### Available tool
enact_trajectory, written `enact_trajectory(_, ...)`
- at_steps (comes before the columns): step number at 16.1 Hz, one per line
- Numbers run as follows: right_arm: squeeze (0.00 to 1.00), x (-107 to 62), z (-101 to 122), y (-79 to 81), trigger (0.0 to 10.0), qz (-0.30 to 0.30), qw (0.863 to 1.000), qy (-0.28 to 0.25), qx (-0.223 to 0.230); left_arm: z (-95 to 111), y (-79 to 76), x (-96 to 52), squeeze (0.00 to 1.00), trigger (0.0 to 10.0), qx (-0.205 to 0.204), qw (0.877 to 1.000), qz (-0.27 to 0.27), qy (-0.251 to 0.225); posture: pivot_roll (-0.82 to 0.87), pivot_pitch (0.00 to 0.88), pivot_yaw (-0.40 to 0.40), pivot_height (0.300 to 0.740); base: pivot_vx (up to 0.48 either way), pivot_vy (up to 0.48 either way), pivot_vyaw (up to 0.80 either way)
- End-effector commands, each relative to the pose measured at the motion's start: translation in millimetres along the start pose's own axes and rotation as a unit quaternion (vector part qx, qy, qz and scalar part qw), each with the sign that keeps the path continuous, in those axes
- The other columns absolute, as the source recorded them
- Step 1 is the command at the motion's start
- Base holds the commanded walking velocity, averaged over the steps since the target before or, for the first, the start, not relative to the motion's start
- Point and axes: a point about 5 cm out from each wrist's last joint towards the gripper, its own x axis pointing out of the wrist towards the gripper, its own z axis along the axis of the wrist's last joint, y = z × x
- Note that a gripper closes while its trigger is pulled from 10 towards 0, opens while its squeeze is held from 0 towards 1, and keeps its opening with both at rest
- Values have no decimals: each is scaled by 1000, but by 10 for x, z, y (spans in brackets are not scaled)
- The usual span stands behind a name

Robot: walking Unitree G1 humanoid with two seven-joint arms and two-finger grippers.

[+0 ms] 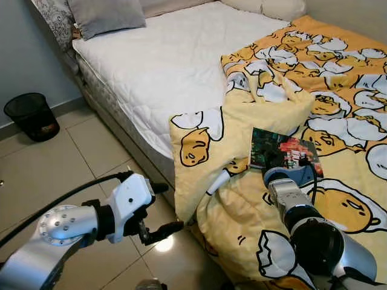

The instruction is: Clean up the room

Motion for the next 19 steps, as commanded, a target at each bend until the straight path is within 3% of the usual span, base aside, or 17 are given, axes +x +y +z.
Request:
enact_trajectory(1, 0, -22, -29, -110, 10000, -25, 1000, 1, 2, 28, 6, -47, 1000, 10000, 2, 1000, 11, 0, 216, 120, 33, 740, 0, 0, 0)
enact_trajectory(5, 0, -29, 7, -147, 10000, -28, 999, -14, 18, 78, -4, -111, 1000, 10000, 5, 1000, 29, -3, 250, 171, 43, 740, 0, 0, 0)
enact_trajectory(12, 0, 31, 236, 236, 10000, 74, 991, -70, 82, 109, -56, -189, 1000, 10000, -3, 999, 45, -7, 259, 179, 39, 740, 0, 0, 0)
enact_trajectory(18, 0, 44, 246, 341, 10000, 87, 989, -73, 90, 118, -78, -206, 1000, 10000, -7, 999, 49, -6, 264, 184, 33, 740, 0, 0, 0)
enact_trajectory(19, 0, 45, 240, 352, 1373, 89, 989, -74, 94, 123, -85, -205, 1000, 10000, -9, 999, 49, -7, 264, 183, 32, 740, 0, 0, 0)
